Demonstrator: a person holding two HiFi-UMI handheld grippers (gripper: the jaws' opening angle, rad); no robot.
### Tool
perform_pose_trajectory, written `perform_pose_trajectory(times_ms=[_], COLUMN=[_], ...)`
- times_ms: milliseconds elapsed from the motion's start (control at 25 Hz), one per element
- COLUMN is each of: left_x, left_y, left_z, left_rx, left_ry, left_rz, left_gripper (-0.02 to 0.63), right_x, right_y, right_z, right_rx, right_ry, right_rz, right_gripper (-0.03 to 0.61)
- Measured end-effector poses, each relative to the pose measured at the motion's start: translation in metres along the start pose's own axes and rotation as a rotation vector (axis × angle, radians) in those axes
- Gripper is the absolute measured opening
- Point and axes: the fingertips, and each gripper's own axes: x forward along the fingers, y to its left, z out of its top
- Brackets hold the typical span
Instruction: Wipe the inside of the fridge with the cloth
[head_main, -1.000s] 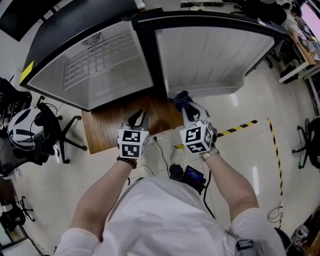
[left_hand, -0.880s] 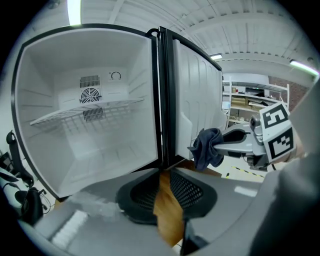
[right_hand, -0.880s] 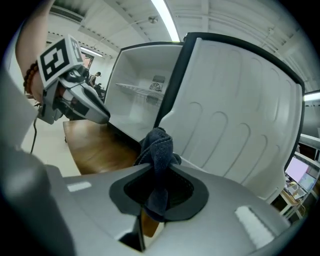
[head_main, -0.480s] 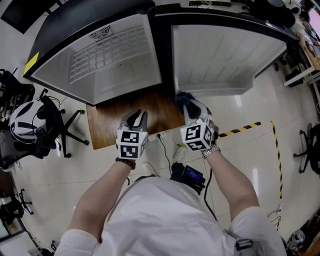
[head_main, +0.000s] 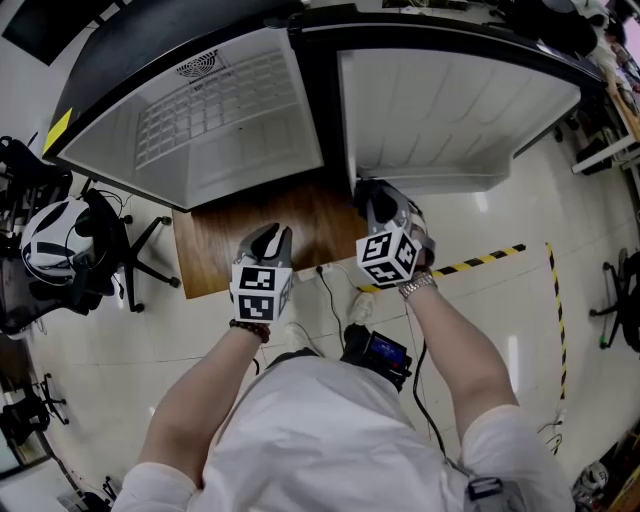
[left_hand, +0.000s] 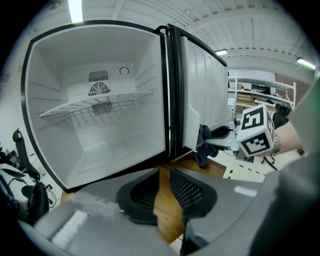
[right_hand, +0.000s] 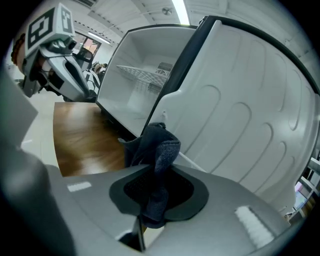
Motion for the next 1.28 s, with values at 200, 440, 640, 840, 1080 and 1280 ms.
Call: perform_pose_trajectory(times_ms=[200, 440, 640, 840, 1080, 1280], left_x=[0.004, 0.008, 0.011, 0.015, 0.017, 0.017], left_y=[-0.003, -0.008, -0.012, -0.017, -0.02, -0.02], left_z=[0.0, 0.001, 0.001, 0.006, 0.011, 0.01], left_rx=[-0.002, -0.005, -0.005, -0.003, -0.007, -0.011], left_ry=[0.004, 0.011, 0.014, 0.01, 0.006, 0.009], left_rz=[0.001, 0.003, 0.004, 0.004, 0.013, 0.024], left_gripper=[0.075, 0.075, 0.074, 0.075, 0.075, 0.075], right_x=[0.002, 0.0, -0.005, -0.005, 0.006, 0.009], right_y=[-0.004, -0.02, -0.043, -0.053, -0.039, -0.048], right_z=[-0.001, -0.009, -0.013, -0.004, 0.007, -0.003], right_rx=[0.009, 0.059, 0.111, 0.132, 0.115, 0.12], right_ry=[0.004, 0.024, 0.034, 0.018, 0.007, 0.032], right_rz=[0.0, -0.014, -0.023, -0.005, 0.037, 0.028], right_gripper=[0.055, 0.055, 0.055, 0.055, 0.055, 0.055])
